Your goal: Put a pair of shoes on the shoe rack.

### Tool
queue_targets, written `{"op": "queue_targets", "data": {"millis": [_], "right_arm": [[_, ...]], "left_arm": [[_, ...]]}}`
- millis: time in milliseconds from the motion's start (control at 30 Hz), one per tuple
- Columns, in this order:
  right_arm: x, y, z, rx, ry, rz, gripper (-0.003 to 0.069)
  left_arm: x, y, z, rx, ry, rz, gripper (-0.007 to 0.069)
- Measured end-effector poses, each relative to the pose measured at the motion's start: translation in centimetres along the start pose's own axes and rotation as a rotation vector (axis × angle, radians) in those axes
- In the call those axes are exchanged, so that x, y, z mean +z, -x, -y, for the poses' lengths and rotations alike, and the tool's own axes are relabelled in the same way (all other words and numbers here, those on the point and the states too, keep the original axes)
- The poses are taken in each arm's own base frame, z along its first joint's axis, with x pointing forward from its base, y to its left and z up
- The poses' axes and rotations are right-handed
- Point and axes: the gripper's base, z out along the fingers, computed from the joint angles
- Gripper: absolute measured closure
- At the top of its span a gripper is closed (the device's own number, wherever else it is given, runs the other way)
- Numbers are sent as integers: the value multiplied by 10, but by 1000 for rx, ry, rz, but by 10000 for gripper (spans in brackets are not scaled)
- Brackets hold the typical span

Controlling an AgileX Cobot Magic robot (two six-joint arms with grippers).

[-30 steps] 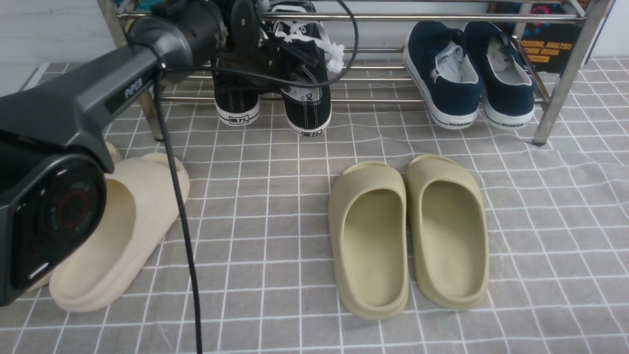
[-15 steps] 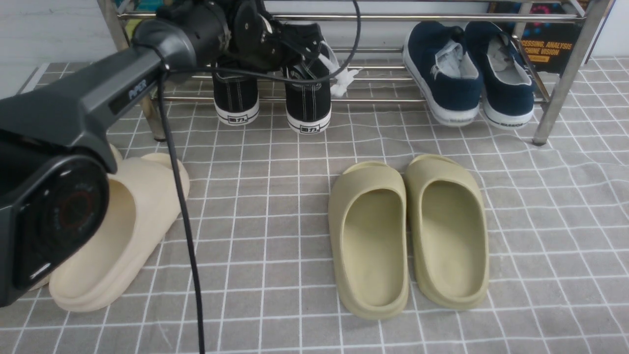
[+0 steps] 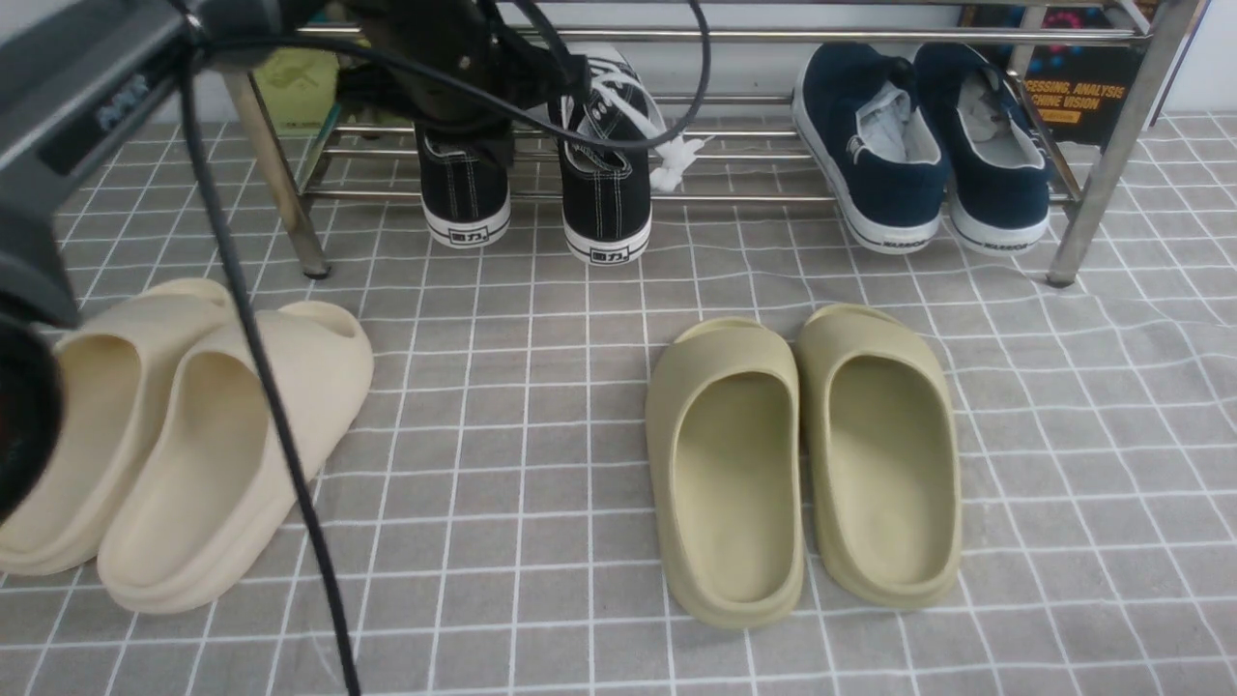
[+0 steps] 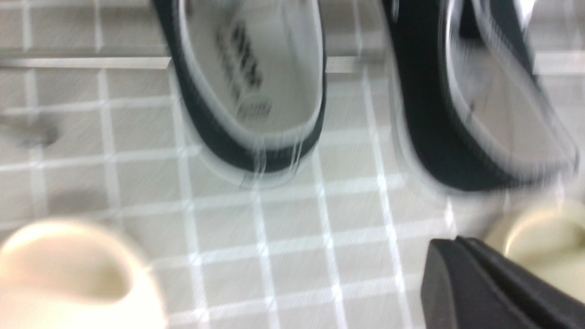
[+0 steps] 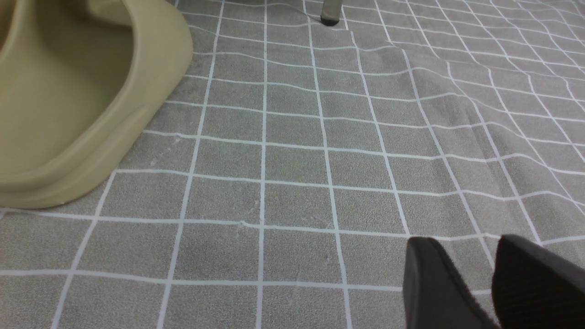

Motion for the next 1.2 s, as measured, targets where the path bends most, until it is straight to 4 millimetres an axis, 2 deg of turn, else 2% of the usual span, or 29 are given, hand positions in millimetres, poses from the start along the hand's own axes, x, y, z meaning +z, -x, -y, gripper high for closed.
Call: {"op": "queue_targets", "data": {"millis": [133,167,200,233,267,300,367,433,500,600,633,700,733,800,867,967,1033,1100,1200], "right_arm": [[0,0,0,0,0,0,419],[0,0,0,0,0,0,419],[0,0,0,0,0,0,419],[0,0,0,0,0,0,419],[0,0,0,0,0,0,419],[0,0,0,0,0,0,419],[0,0,0,0,0,0,419],[0,0,0,0,0,0,419],[0,0,0,0,0,0,419],[0,0,0,0,0,0,419],[0,0,0,0,0,0,419],[0,0,0,0,0,0,419],[0,0,0,0,0,0,419],[0,0,0,0,0,0,419],[0,0,0,0,0,0,419],[0,0,0,0,0,0,419],[0,0,0,0,0,0,419],[0,0,0,0,0,0,419],[0,0,0,0,0,0,419]], "left_arm": [[-71,-3,2,70,-47,93,638],[-79,-3,2,72,-54,107,638],[-106,-9,3,74,-87,169,638],[-114,-11,2,75,-94,187,638],[-134,-21,2,74,-127,248,638],[-142,-30,1,67,-147,286,638],[-146,-40,-1,58,-166,323,638],[-149,-73,-8,38,-204,422,638],[-150,-96,-14,31,-220,487,638],[-154,-147,-27,6,-236,571,638],[-155,-155,-29,-1,-238,587,638],[-153,-183,-37,-8,-235,602,638],[-152,-186,-37,-9,-234,599,638],[-147,-212,-44,-36,-238,599,638],[-150,-225,-47,-93,-267,616,638],[-175,-237,-50,-142,-322,727,638],[-186,-241,-51,-131,-331,773,638],[-203,-251,-53,-48,-316,837,638],[-207,-260,-54,24,-293,810,638]]}}
